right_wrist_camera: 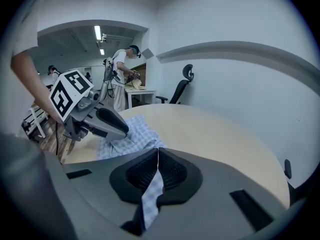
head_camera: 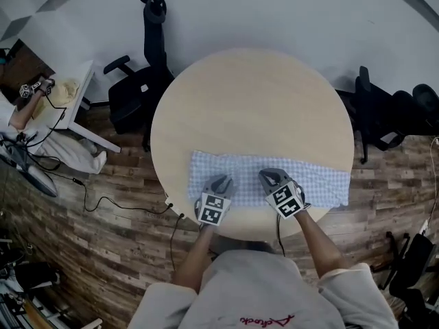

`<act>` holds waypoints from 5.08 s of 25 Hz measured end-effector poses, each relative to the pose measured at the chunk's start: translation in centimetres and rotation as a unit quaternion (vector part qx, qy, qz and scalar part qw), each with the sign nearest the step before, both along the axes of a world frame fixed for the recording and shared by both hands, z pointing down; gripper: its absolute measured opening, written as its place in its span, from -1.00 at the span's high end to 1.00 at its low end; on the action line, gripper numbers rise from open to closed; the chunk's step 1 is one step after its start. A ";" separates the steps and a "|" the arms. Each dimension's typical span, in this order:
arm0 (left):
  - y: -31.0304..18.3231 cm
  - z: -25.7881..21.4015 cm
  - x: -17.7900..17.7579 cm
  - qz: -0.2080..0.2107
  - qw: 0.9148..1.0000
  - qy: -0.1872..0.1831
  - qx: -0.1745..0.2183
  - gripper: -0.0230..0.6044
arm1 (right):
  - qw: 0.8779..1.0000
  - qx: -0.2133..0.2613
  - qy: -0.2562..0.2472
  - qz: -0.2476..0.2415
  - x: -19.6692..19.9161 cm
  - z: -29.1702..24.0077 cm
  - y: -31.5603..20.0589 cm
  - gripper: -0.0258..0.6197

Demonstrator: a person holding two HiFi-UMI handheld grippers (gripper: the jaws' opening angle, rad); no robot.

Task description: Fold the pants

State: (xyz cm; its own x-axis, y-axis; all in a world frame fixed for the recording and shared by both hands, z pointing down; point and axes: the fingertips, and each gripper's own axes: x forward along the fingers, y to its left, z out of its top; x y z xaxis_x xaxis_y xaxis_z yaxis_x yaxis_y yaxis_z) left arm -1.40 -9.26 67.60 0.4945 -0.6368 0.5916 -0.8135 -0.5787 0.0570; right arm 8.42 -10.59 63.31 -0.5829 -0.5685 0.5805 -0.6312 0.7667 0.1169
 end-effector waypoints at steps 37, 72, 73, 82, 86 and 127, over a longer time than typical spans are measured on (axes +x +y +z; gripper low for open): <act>2.7 6.2 -19.0 -0.193 0.973 0.053 -0.113 0.78 | 0.994 -0.021 0.012 -0.111 -17.6 1.2 -3.9 0.83; 4.1 -12.8 4.6 0.021 0.987 0.110 0.116 0.78 | 0.999 0.012 -0.026 0.046 3.0 -1.9 1.9 0.83; 4.4 -11.9 6.9 0.047 0.988 0.106 0.105 0.78 | 0.998 0.011 -0.025 0.064 4.7 -1.8 2.3 0.83; 9.4 1.7 18.5 0.170 0.984 0.040 -0.048 0.78 | 0.985 -0.009 -0.013 0.173 17.8 0.3 6.0 0.83; 10.6 3.5 20.3 0.190 0.976 0.047 -0.094 0.70 | 0.983 -0.016 -0.018 0.183 19.5 0.9 6.7 0.83; 3.9 4.2 -8.3 -0.104 0.985 0.099 -0.092 0.56 | 0.996 -0.024 0.048 0.066 3.6 1.0 3.0 0.83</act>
State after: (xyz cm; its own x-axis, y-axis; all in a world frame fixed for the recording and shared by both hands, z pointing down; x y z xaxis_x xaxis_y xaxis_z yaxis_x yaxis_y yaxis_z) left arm -9.65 -5.32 71.78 0.4822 -0.6276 0.6113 -0.8757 -0.3661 0.3149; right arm 12.01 -7.60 64.32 -0.4454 -0.6070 0.6581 -0.7147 0.6838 0.1469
